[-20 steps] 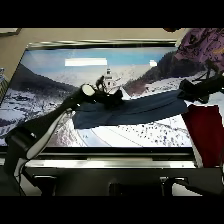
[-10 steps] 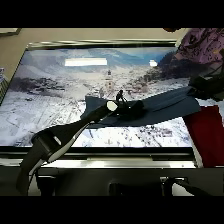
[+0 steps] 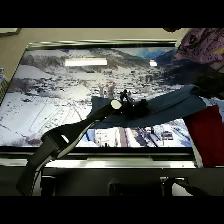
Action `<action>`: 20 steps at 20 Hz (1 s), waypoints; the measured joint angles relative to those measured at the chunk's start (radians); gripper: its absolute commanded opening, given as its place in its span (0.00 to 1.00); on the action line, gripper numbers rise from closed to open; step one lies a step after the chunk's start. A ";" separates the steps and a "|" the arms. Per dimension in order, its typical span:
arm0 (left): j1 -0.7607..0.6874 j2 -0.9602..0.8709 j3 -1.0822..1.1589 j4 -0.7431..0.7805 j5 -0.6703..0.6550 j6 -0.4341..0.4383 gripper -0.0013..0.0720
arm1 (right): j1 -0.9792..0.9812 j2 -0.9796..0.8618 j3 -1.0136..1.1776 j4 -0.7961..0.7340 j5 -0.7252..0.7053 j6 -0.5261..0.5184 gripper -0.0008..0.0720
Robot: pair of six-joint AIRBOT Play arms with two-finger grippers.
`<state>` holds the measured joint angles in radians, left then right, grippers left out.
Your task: Fold the clothes and pants, and hang the long-sleeved shirts on hangers.
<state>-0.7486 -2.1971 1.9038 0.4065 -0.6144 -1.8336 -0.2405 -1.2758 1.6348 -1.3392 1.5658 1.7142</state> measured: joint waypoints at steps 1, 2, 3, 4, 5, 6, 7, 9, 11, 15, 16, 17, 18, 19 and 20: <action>0.022 0.021 0.004 0.032 -0.047 0.000 0.04 | 0.000 0.000 0.000 0.000 -0.003 0.001 0.05; 0.047 0.048 0.006 0.077 -0.099 -0.001 0.04 | 0.000 0.000 0.000 0.004 -0.006 0.010 0.05; 0.077 0.081 0.007 0.144 -0.160 -0.009 0.04 | 0.002 0.000 0.000 0.016 -0.008 0.023 0.05; 0.108 0.119 0.008 0.215 -0.220 -0.020 0.04 | 0.012 0.000 0.000 0.031 -0.016 0.040 0.05; 0.144 0.164 0.010 0.293 -0.288 -0.032 0.04 | 0.030 0.000 0.000 0.042 -0.024 0.057 0.05; 0.182 0.211 0.010 0.379 -0.362 -0.041 0.04 | 0.061 0.000 0.000 0.051 -0.040 0.080 0.05; 0.218 0.256 0.010 0.456 -0.429 -0.051 0.04 | 0.100 -0.003 0.000 0.057 -0.058 0.106 0.05; 0.295 0.349 0.011 0.596 -0.558 -0.055 0.04 | 0.209 -0.018 0.000 0.060 -0.105 0.171 0.05; 0.368 0.431 0.011 0.709 -0.673 -0.054 0.04 | 0.331 -0.045 0.000 0.044 -0.160 0.243 0.05; 0.504 0.560 0.011 0.855 -0.816 -0.026 0.04 | 0.570 -0.143 0.000 0.001 -0.293 0.395 0.05; 0.535 0.583 0.011 0.873 -0.842 -0.020 0.04 | 0.618 -0.174 0.000 -0.004 -0.330 0.430 0.05; 0.567 0.603 0.011 0.891 -0.866 -0.012 0.04 | 0.658 -0.202 0.000 -0.005 -0.362 0.458 0.05; 0.594 0.621 0.011 0.904 -0.887 -0.005 0.04 | 0.695 -0.232 0.000 -0.007 -0.394 0.484 0.05; 0.621 0.637 0.011 0.912 -0.907 0.008 0.04 | 0.724 -0.257 0.000 -0.007 -0.424 0.507 0.05; 0.647 0.650 0.011 0.918 -0.924 0.021 0.04 | 0.750 -0.282 0.000 -0.007 -0.454 0.530 0.05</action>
<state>-0.1020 -1.5475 1.9148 1.3243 -1.5383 -1.8126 0.5098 -1.5581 1.6352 -1.3460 1.1118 2.2440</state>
